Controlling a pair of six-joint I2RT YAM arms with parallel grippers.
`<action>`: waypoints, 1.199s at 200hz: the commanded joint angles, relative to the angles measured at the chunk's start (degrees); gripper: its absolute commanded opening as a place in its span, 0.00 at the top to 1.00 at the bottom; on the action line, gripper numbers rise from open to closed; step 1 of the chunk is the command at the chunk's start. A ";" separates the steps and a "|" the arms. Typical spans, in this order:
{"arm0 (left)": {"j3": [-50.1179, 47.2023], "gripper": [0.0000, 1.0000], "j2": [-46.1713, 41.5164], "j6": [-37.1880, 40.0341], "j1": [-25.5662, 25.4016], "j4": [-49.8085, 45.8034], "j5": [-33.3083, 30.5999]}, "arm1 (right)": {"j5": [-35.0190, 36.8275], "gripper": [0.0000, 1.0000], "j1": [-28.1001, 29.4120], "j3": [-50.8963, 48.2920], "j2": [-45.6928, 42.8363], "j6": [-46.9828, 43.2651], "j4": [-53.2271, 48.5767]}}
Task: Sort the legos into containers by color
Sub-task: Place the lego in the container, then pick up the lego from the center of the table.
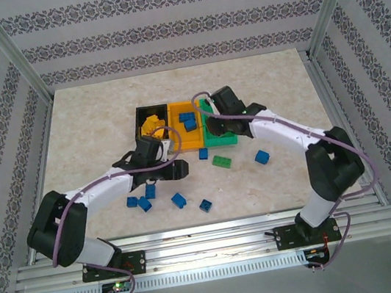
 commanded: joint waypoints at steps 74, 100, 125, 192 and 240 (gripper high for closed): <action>2.08 0.23 1.77 -3.96 -1.52 6.35 -2.29 | -2.86 0.43 4.72 -12.30 -8.31 -2.35 -1.28; -0.33 0.23 0.24 -3.90 2.18 7.06 -1.22 | -3.82 0.41 5.75 -18.29 -10.35 -2.79 -0.88; -1.13 0.23 -0.83 -2.82 5.08 5.66 -0.03 | -2.70 0.33 5.98 -18.70 -7.55 -3.83 -0.64; -6.27 0.23 -8.13 -3.94 12.09 4.42 3.87 | -2.91 0.36 7.73 -12.46 2.78 -6.63 -2.97; -8.37 0.23 -15.23 -1.60 16.91 -2.26 3.05 | -2.50 0.64 9.06 -11.87 4.69 -6.11 -4.01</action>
